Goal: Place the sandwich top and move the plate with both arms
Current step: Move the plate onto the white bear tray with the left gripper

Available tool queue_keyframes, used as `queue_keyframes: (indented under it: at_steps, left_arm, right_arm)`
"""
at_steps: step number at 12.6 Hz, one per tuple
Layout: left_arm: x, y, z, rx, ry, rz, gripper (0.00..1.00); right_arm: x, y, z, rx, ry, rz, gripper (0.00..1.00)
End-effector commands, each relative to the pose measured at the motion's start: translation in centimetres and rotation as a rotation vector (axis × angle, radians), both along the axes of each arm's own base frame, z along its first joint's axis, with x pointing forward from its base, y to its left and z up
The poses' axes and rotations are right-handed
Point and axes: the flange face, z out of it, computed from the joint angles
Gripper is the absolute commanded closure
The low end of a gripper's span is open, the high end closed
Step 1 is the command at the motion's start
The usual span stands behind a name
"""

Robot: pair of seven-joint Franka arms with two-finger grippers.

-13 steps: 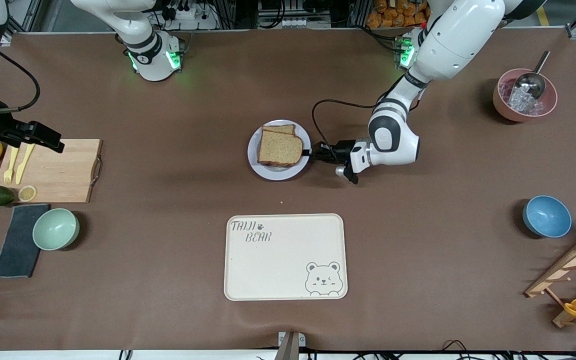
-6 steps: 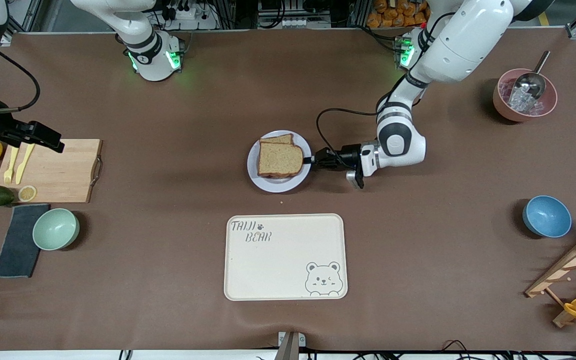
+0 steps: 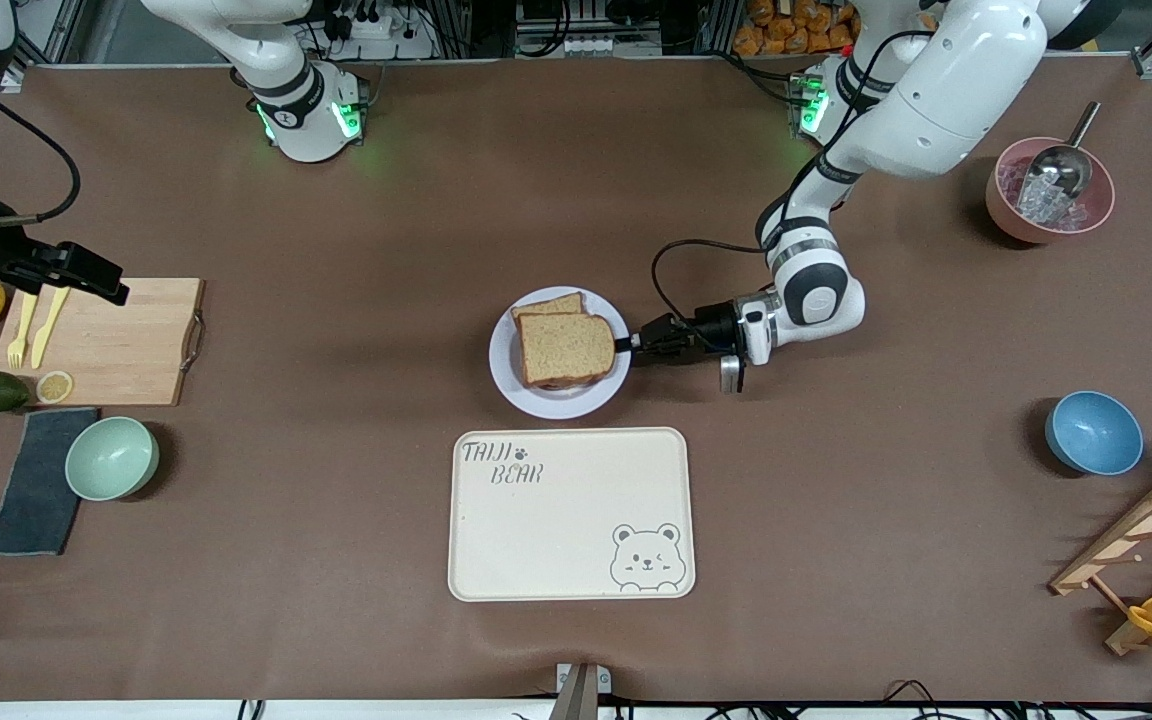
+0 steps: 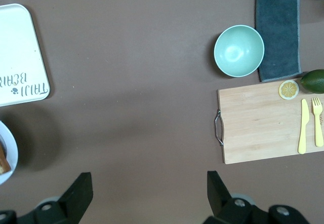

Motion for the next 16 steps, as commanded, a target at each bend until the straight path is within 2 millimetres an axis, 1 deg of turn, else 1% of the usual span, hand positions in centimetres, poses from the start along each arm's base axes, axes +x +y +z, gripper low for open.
queue_keyframes:
  at_steps: [1, 2, 4, 5, 7, 8, 11, 12, 14, 15, 16]
  left_arm:
    - [2.4, -0.4, 1.1, -0.074, -0.026, 0.095, 1.00]
    - [3.3, -0.4, 1.6, -0.090, -0.029, 0.130, 1.00]
    - [5.0, -0.3, 1.4, -0.115, -0.028, 0.199, 1.00]
    - [5.9, 0.3, 1.0, -0.117, -0.029, 0.233, 1.00]
    - [7.2, 1.3, -0.2, -0.109, -0.045, 0.271, 1.00]
    - [7.9, 1.4, -0.8, -0.113, -0.046, 0.289, 1.00]
    - [9.0, 0.9, -2.7, -0.113, -0.071, 0.315, 1.00]
    - [9.2, 0.7, -3.7, -0.103, -0.076, 0.328, 1.00]
    - [10.4, 0.4, -5.1, -0.091, -0.103, 0.343, 1.00]
    - [10.5, 0.0, -5.7, -0.086, -0.106, 0.341, 1.00]
    - [10.8, 0.1, -6.2, -0.077, -0.107, 0.347, 1.00]
  right_arm:
    - [-0.9, 0.1, 0.5, -0.011, -0.001, -0.002, 0.00]
    - [-0.8, 0.2, 0.4, -0.011, -0.001, -0.002, 0.00]
    - [-0.8, 0.8, 0.4, -0.012, -0.003, -0.009, 0.00]
    - [-0.7, 0.9, 0.5, -0.012, -0.008, -0.010, 0.00]
    - [-0.8, 0.9, 0.4, -0.012, -0.003, -0.011, 0.00]
    - [-0.8, 0.9, 0.4, -0.011, -0.003, -0.011, 0.00]
    - [-0.8, 1.1, 0.5, -0.011, -0.006, -0.008, 0.00]
    - [-0.8, 1.0, 0.5, -0.011, -0.005, -0.010, 0.00]
    - [-0.7, 1.2, 0.5, -0.010, -0.008, -0.006, 0.00]
    - [-0.7, 1.1, 0.5, -0.011, -0.008, -0.008, 0.00]
    - [-0.7, 1.1, 0.5, -0.011, -0.008, -0.008, 0.00]
